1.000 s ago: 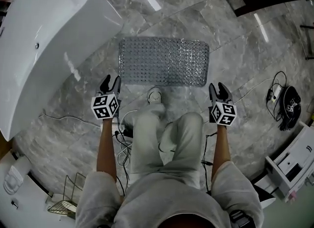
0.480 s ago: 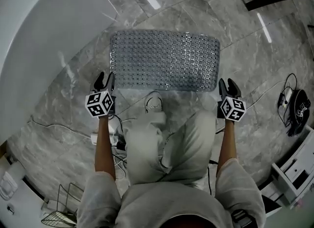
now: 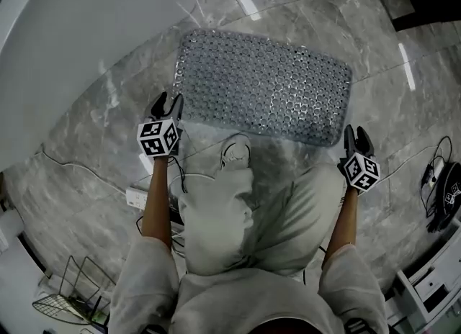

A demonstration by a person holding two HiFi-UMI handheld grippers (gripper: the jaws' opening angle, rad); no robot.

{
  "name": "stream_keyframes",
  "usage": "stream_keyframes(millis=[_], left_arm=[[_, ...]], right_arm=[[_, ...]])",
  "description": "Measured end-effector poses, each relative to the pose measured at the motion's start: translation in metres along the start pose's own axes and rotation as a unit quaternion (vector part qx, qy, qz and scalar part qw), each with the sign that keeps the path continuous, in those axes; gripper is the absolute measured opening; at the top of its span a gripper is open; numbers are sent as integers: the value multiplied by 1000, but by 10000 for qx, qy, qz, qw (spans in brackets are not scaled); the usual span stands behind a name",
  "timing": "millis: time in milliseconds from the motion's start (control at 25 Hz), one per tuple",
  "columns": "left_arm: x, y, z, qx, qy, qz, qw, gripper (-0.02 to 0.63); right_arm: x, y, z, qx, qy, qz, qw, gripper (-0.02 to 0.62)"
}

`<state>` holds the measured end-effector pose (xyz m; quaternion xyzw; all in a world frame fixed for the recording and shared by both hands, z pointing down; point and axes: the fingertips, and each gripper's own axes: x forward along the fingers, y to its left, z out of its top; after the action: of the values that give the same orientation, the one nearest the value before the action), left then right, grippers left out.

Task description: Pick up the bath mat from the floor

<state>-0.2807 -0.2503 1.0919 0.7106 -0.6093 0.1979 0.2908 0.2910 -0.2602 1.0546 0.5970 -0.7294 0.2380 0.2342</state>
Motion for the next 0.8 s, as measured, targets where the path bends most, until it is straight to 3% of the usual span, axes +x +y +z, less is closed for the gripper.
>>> stream_keyframes(millis=[320,560,800], left_arm=[[24,18,-42,166,234,-111,9995,256],[54,38,-68,13,519,-171,9985,308],[90,57,-77,-2,706,-270,9971,314]], right_arm=[[15,6,-29,-96,64,98,9999,170],[21,7,-40,-283,226,162,9992,170],[29,11,-41,-403,300,186,9986,170]])
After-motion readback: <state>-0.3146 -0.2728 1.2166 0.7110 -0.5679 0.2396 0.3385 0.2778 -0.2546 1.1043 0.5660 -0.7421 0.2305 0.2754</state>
